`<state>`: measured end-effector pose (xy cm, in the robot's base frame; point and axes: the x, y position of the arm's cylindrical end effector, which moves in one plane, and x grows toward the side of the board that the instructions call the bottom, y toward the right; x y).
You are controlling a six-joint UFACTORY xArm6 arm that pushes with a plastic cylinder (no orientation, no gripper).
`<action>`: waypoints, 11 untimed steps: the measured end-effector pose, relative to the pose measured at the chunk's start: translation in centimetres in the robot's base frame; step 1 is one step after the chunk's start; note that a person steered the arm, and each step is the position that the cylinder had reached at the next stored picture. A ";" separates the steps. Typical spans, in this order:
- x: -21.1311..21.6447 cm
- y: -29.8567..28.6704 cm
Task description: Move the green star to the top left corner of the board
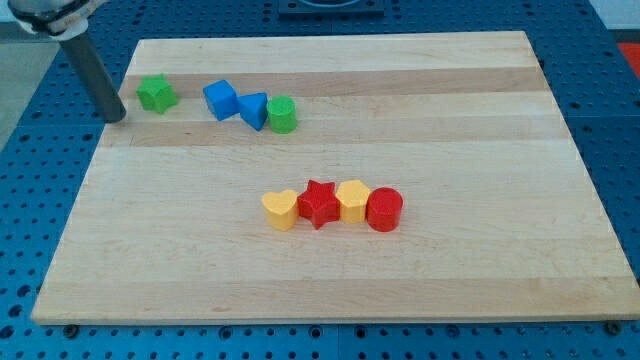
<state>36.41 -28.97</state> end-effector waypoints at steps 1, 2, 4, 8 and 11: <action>0.1 1.4; -3.9 2.0; -4.7 -1.5; -8.5 4.9; -6.3 7.2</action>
